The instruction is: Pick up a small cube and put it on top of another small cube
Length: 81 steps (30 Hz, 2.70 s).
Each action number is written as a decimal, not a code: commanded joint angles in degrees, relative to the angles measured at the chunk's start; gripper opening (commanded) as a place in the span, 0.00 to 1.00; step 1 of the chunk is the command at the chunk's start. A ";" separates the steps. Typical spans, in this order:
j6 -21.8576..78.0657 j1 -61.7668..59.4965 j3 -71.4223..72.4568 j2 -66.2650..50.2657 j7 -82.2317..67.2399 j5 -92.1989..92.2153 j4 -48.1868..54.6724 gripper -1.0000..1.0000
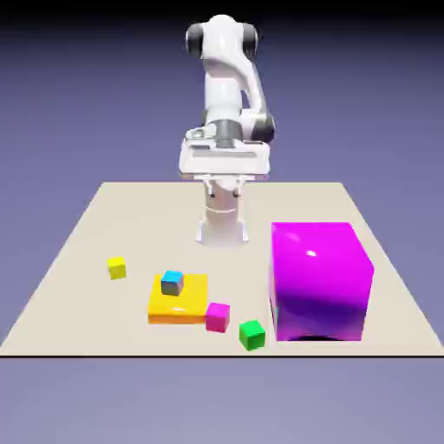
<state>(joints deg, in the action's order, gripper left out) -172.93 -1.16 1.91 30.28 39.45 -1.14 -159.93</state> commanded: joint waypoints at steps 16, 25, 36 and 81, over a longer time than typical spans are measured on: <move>14.24 -24.57 25.39 -31.62 -39.87 -15.08 14.26 0.50; 22.25 -38.40 39.67 -49.40 -62.30 -23.57 22.29 0.50; 26.76 -46.95 48.01 -67.80 -80.02 -33.97 30.20 0.50; 2.01 -0.64 0.08 -37.46 -24.37 16.09 5.60 0.00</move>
<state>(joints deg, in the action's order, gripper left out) -170.89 -1.82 2.01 -7.18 15.12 14.92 -154.32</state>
